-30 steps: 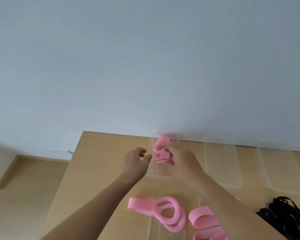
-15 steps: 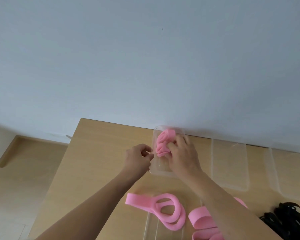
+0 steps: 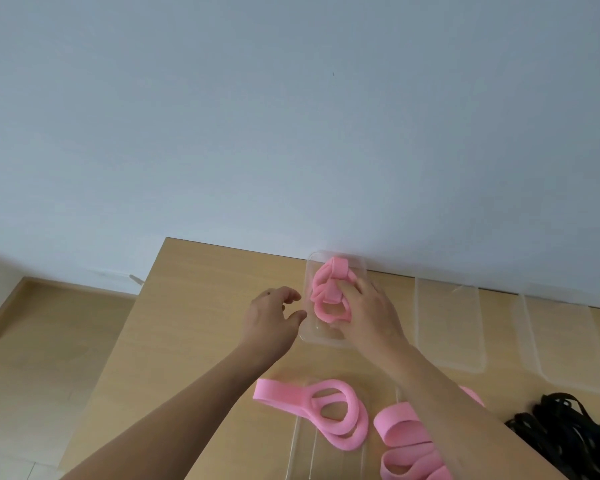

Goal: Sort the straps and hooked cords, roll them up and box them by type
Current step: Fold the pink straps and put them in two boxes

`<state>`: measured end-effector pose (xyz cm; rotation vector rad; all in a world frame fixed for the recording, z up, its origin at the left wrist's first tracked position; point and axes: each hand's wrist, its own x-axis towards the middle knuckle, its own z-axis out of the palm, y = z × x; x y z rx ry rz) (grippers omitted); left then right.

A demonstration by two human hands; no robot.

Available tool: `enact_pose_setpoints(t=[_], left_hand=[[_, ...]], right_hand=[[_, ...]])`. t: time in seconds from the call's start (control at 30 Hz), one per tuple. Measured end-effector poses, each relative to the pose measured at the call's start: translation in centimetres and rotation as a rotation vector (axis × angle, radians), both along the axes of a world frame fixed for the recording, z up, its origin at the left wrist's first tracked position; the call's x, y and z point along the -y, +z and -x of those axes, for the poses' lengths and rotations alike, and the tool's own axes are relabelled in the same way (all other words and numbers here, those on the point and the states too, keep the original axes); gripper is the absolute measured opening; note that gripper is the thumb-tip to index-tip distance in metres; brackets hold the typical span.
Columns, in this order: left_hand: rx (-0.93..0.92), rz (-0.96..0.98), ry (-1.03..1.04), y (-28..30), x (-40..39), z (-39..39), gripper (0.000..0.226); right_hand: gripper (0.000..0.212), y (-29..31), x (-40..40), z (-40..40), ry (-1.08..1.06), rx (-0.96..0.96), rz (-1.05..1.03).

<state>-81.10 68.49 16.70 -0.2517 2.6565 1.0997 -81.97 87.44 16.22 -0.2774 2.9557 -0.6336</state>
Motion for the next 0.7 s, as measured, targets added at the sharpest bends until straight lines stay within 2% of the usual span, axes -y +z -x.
enact_pose_setpoints(t=[0.1,0.17,0.23,0.33,0.37,0.47,0.53,0.7], left_hand=[[-0.056,-0.009,-0.020,-0.2,0.2,-1.6,0.028],[-0.114,-0.010,-0.040,-0.6,0.4,-2.7,0.027],[-0.179,-0.005,-0.063,-1.0,0.7,-4.0,0.026],[-0.251,-0.007,-0.103,-1.7,1.1,-6.0,0.024],[-0.263,-0.002,-0.122,-1.9,1.3,-6.7,0.023],[-0.233,0.045,-0.195,-2.4,2.0,-8.3,0.021],[-0.196,0.074,-0.236,-2.5,2.4,-9.0,0.023],[-0.117,0.112,-0.385,-1.7,2.9,-9.4,0.036]], right_hand=[[0.053,0.3,-0.3,-1.8,-0.066,-0.039,0.012],[0.046,0.1,-0.4,-3.4,-0.121,-0.143,0.079],[0.032,-0.2,-0.2,-5.6,-0.174,-0.289,0.140],[0.013,-0.9,0.3,-9.0,-0.186,-0.333,0.158],[0.008,-1.3,0.5,-10.0,-0.171,-0.308,0.141],[0.024,-2.3,1.1,-12.0,-0.066,-0.058,-0.117],[0.019,-2.6,1.5,-12.4,-0.059,0.084,-0.237],[0.005,-1.5,2.4,-12.7,-0.164,0.114,-0.113]])
